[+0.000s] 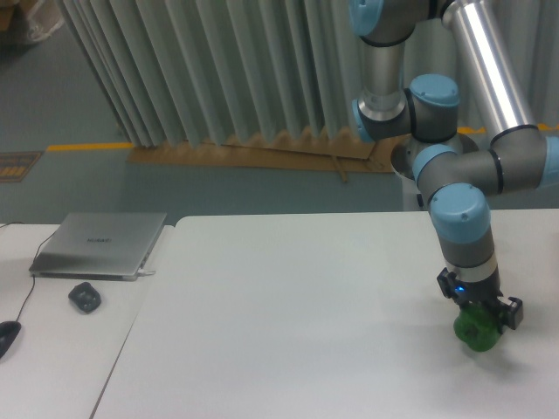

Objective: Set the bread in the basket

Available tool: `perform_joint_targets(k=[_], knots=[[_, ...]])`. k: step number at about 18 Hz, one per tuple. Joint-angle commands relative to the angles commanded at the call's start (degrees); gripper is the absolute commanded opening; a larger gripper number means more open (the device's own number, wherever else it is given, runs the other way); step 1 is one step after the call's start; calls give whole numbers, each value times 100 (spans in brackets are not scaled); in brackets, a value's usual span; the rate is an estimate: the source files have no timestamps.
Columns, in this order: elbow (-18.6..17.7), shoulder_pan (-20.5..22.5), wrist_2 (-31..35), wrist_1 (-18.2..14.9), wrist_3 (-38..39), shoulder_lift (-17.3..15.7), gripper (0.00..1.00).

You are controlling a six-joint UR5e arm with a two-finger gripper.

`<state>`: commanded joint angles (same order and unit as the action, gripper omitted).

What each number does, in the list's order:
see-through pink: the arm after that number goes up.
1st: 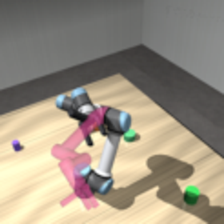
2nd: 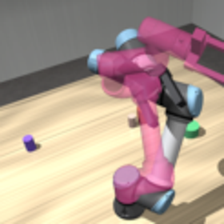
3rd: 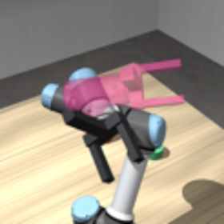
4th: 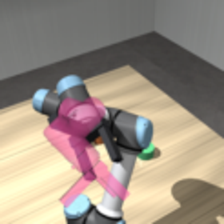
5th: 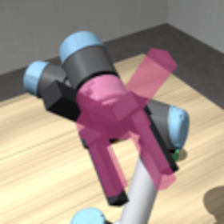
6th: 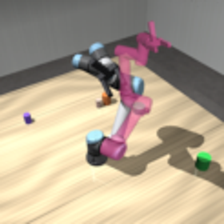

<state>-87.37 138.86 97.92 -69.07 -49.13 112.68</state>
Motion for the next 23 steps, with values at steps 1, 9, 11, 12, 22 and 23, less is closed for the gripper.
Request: perform_joint_targets(k=[1, 9, 11, 12, 22, 23], knots=[[105, 140, -35, -176, -44, -62, 36], [256, 1854, -387, -327, -2916, -282, 36], [256, 2144, -396, -292, -3512, -221, 36], [273, 2241, -396, -292, -3768, -221, 36], [317, 2848, -396, 77, -4764, 17, 37], [309, 2857, -396, 86, -4921, 43, 37]])
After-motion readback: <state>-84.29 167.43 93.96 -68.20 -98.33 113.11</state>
